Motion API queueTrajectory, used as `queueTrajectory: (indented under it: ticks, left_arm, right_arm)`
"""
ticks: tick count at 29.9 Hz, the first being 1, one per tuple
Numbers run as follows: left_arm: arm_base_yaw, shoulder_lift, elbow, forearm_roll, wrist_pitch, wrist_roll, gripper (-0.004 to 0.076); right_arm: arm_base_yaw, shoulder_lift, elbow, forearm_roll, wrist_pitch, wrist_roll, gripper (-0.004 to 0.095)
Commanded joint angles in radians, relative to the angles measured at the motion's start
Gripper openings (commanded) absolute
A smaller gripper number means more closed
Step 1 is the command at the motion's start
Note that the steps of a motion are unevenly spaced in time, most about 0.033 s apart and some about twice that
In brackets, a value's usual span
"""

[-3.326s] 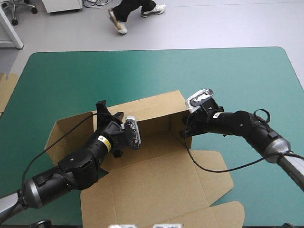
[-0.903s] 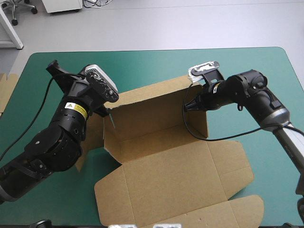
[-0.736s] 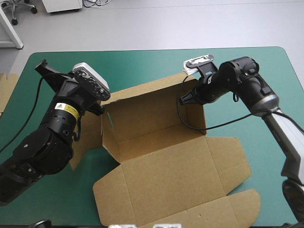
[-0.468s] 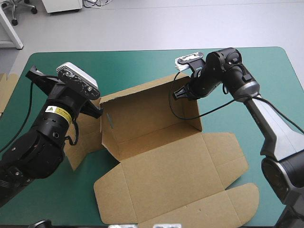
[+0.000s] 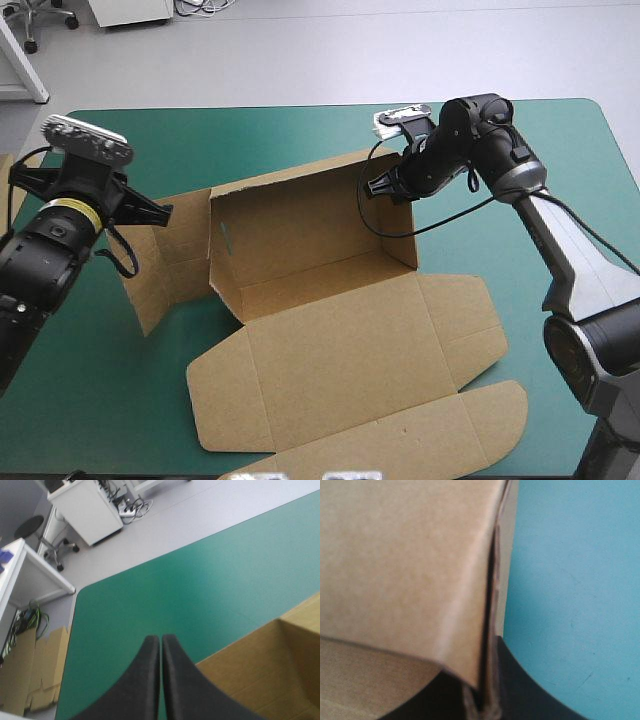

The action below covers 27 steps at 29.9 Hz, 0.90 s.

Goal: Fold the box

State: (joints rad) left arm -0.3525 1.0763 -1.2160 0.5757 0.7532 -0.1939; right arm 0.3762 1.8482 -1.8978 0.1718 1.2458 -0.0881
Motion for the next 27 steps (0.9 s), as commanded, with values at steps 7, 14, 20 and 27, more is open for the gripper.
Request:
queueTrajectory:
  ticks: [7,14,20,27]
  left_arm:
    - [0.378,0.073,-0.033,-0.48,-0.127,0.293,0.0004]
    - [0.442,0.107,-0.033,-0.665,-0.177,0.415,0.0004]
    - [0.442,0.107,-0.033,-0.689,-0.18,0.439,0.0004]
    - [0.442,0.107,-0.033,-0.696,-0.184,0.441,0.0004]
  right_arm:
    - [-0.022,0.016,-0.038,0.017,-0.001,0.003,0.0001]
    - [-0.046,0.121,-0.038,0.003,-0.005,0.007,0.0001]
    - [-0.046,0.209,-0.038,0.002,-0.075,-0.006,0.0001]
    - [-0.046,0.209,-0.057,0.065,-0.119,-0.109,0.0021]
